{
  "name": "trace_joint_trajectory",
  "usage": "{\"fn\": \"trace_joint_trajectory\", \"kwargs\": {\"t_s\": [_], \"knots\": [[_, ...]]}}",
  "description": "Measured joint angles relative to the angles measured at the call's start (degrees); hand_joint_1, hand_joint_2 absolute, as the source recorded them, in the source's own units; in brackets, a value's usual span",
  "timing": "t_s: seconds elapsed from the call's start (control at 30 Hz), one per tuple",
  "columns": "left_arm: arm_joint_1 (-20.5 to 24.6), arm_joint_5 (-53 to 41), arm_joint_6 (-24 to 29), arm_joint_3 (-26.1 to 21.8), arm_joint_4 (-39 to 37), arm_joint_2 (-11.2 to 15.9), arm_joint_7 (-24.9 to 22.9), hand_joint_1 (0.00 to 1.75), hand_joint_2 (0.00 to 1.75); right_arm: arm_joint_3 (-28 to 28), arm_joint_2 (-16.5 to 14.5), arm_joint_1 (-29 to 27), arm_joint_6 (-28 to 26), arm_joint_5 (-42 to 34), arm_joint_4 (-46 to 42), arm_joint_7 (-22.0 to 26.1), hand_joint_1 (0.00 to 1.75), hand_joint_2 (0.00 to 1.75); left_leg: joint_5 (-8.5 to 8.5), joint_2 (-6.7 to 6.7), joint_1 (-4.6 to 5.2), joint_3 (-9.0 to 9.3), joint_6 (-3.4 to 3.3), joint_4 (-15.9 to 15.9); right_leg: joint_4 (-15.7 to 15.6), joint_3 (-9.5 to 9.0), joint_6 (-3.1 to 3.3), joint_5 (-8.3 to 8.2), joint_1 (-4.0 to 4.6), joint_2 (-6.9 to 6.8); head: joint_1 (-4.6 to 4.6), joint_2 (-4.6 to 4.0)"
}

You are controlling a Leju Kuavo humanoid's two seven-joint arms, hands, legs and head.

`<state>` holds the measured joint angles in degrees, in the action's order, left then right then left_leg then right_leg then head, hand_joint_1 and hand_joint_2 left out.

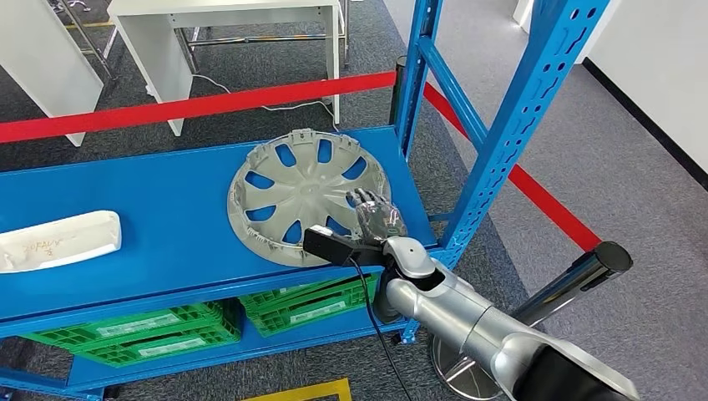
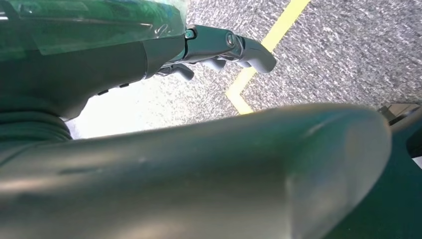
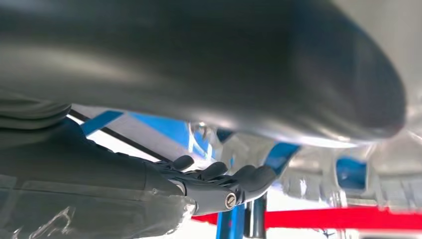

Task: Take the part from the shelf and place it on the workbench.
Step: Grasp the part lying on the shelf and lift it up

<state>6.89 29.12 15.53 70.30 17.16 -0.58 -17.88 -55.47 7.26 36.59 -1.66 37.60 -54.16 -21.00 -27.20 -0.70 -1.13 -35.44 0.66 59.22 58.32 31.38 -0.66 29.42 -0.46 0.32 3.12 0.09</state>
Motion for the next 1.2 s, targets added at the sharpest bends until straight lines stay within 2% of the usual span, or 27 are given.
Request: {"fn": "trace_joint_trajectory", "kwargs": {"t_s": [0.3, 0.6, 0.9, 1.03, 1.2], "knots": [[-0.3, -0.1, -0.4, 0.7, 0.0, 0.1, -1.1, 0.0, 0.0, -1.1, -2.1, 0.1, 0.1, 1.9, 5.0, 4.3, 0.0, 0.0, 0.0, 0.0, 0.0, 0.0, 0.0, 0.0, 0.0, 0.0, 0.0, 0.0, 0.0, 0.02, -0.01, 0.0], [-0.4, -0.2, -3.0, 0.9, 0.0, 0.8, -1.6, 0.0, 0.0, -3.5, -3.9, 0.1, 1.5, 2.4, 7.3, 10.1, 0.0, 0.0, 0.0, 0.01, -0.01, 0.01, 0.01, 0.0, 0.0, 0.0, 0.01, 0.01, 0.0, 0.01, 0.0, 0.0], [-0.4, -0.3, -3.2, 1.7, 0.0, 1.2, -1.6, 0.0, 0.0, -5.0, -4.5, 0.5, 1.6, 0.9, 8.6, 11.2, 0.0, 0.0, 0.0, 0.01, -0.01, 0.03, 0.01, 0.0, 0.0, 0.0, 0.01, 0.01, 0.0, 0.02, -0.01, 0.0], [-0.4, -0.4, -3.9, 2.0, 0.0, 1.5, -1.2, 0.0, 0.0, -5.2, -4.6, 0.6, 1.4, -0.5, 8.9, 11.7, 0.0, 1.75, 0.0, 0.01, -0.01, 0.04, 0.01, 0.0, 0.0, 0.0, 0.01, 0.01, 0.0, 0.02, -0.01, 0.0], [-0.4, -0.5, -4.0, 2.2, 0.0, 1.6, -1.1, 0.0, 0.0, -5.2, -4.5, 0.5, 0.4, -1.8, 9.0, 12.2, 0.0, 1.75, 0.0, 0.02, -0.01, 0.05, 0.01, 0.0, 0.0, 0.0, 0.01, 0.01, 0.0, 0.03, -0.01, 0.0]]}}
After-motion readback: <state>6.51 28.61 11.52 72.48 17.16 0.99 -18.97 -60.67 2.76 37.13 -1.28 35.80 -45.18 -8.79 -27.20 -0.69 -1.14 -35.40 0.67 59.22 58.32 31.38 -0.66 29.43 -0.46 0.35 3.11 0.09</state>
